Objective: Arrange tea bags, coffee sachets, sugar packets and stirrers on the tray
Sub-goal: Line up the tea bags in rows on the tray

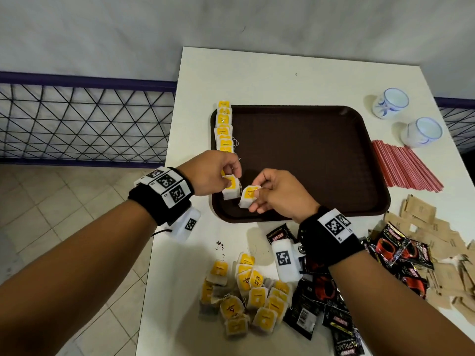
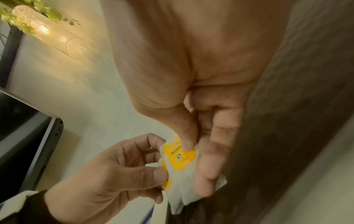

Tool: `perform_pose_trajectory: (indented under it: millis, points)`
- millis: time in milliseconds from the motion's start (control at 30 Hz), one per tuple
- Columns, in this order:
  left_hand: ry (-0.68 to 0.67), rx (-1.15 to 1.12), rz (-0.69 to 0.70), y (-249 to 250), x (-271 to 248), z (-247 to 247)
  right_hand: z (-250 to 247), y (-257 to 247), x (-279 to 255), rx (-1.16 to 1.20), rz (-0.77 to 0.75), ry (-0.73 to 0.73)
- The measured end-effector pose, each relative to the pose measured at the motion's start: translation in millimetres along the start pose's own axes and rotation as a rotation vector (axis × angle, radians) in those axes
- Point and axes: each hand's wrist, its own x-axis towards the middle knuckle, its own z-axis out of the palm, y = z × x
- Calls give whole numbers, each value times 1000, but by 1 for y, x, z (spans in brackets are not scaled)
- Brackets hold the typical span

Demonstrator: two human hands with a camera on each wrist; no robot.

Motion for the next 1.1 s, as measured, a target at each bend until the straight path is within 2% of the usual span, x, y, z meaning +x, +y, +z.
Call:
perform_pose_trajectory:
  millis: [100, 433, 1100]
  points:
    - [-20, 39, 9, -2, 5, 1, 5, -1, 7, -51, 14, -20]
    - [93, 102, -8, -17, 11, -1, 28, -4, 34, -2, 68, -43]
    - [277, 50, -2, -27, 10, 8, 49, -3, 48, 6, 113, 126]
